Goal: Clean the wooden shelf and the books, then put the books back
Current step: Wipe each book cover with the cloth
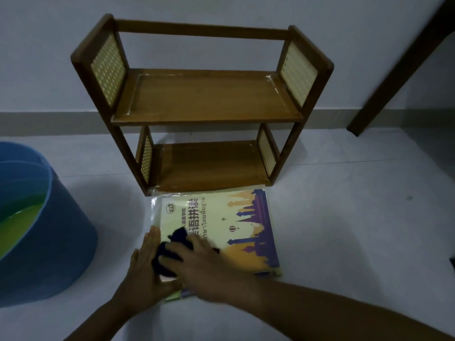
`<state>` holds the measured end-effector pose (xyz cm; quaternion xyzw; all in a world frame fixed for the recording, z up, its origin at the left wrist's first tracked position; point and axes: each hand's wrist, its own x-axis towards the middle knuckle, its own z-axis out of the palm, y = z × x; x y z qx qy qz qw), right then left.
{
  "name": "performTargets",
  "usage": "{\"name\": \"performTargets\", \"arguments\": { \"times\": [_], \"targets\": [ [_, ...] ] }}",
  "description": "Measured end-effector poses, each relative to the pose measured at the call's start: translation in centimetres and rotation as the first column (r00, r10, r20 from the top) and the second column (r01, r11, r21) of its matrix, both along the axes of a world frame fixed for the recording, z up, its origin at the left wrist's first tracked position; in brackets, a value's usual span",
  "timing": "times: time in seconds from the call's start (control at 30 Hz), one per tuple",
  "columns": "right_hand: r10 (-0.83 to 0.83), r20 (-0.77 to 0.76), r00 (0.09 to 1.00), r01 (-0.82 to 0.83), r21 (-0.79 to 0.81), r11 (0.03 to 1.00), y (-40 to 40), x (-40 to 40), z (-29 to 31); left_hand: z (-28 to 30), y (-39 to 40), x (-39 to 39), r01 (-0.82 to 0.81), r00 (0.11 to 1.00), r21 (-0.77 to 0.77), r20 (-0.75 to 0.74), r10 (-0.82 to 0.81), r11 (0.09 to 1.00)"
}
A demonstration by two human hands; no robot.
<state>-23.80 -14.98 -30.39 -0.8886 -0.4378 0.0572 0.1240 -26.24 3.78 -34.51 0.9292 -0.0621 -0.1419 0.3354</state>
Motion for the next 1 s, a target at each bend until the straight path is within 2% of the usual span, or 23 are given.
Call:
{"name": "performTargets", "arguments": {
  "times": [0.03, 0.1, 0.17, 0.23, 0.27, 0.3, 0.37, 0.43, 0.47, 0.53, 0.57, 0.6, 0.67, 0.7, 0.73, 0.83, 0.93, 1.0],
  "targets": [
    [-0.040, 0.052, 0.998, 0.040, -0.001, 0.999, 0.0, 2.0, -0.4, 0.0, 0.0, 0.0, -0.002, 1.000, 0.019, 0.008, 0.002, 1.000],
    [-0.307, 0.062, 0.950, 0.310, -0.042, 0.950, -1.3, 6.5, -0.4, 0.1, -0.1, 0.3, -0.010, 1.000, 0.067, 0.004, 0.010, 0.998],
    [-0.590, -0.001, 0.807, 0.590, -0.023, 0.807, -4.3, 9.9, -0.1, 0.0, -0.2, 0.4, -0.008, 1.000, 0.072, -0.007, 0.009, 0.997],
    [-0.724, -0.024, 0.689, 0.724, -0.027, 0.690, -6.0, 9.4, 0.7, 0.0, -0.2, 0.3, -0.003, 1.000, 0.070, -0.002, 0.003, 0.998],
    [-0.710, -0.003, 0.704, 0.710, -0.017, 0.704, -5.6, 7.5, 1.1, 0.0, -0.1, 0.4, -0.005, 1.000, 0.073, 0.003, 0.004, 0.997],
    [-0.636, 0.008, 0.771, 0.636, 0.011, 0.771, -4.7, 4.9, 1.0, -0.1, 0.0, 0.4, -0.007, 1.000, 0.072, 0.013, 0.006, 0.997],
    [-0.355, -0.006, 0.935, 0.354, 0.047, 0.934, -3.1, -0.9, 0.2, 0.1, -0.3, 0.3, 0.001, 0.998, 0.050, 0.059, -0.004, 0.999],
    [-0.158, 0.026, 0.987, 0.157, 0.028, 0.987, -3.7, -3.8, -1.0, 0.2, -0.4, 0.0, -0.014, 0.998, 0.056, 0.069, 0.010, 0.998],
    [-0.148, 0.075, 0.986, 0.148, 0.016, 0.989, -5.0, -3.6, -1.4, 0.1, -0.4, 0.1, -0.014, 0.999, 0.066, 0.051, 0.010, 0.998],
    [-0.258, 0.208, 0.944, 0.270, -0.033, 0.962, -8.5, -1.7, -1.8, 0.2, -0.5, -0.1, 0.009, 1.000, 0.154, 0.009, -0.011, 0.988],
    [-0.380, 0.224, 0.897, 0.397, -0.032, 0.917, -10.7, -0.4, -1.6, 0.5, -0.4, -0.2, 0.021, 0.999, 0.232, 0.027, -0.029, 0.972],
    [-0.545, 0.186, 0.818, 0.556, -0.009, 0.831, -13.1, 0.6, -1.6, 1.1, -0.5, -0.3, 0.028, 0.994, 0.317, 0.093, -0.061, 0.948],
    [-0.786, -0.037, 0.617, 0.787, -0.004, 0.617, -17.2, 1.4, -1.8, 3.1, -1.6, -0.1, 0.109, 0.953, 0.428, 0.212, -0.217, 0.897],
    [-0.831, -0.131, 0.541, 0.837, -0.015, 0.547, -18.2, 1.3, -2.1, 3.8, -2.6, 0.1, 0.187, 0.916, 0.450, 0.241, -0.320, 0.873],
    [-0.842, -0.184, 0.507, 0.857, 0.000, 0.516, -18.8, 0.9, -3.0, 4.0, -3.7, 0.2, 0.261, 0.873, 0.463, 0.260, -0.412, 0.847],
    [-0.814, -0.320, 0.485, 0.859, 0.000, 0.512, -18.3, -0.7, -3.8, 3.2, -6.2, 1.4, 0.347, 0.824, 0.501, 0.242, -0.513, 0.793],
    [-0.809, -0.365, 0.462, 0.864, -0.020, 0.503, -18.7, -0.4, -3.8, 1.8, -6.4, 2.1, 0.350, 0.804, 0.584, 0.213, -0.555, 0.733],
    [-0.797, -0.378, 0.471, 0.852, -0.040, 0.522, -19.1, -0.2, -3.4, 1.4, -6.4, 2.0, 0.348, 0.771, 0.602, 0.252, -0.584, 0.719]
  ]
}}
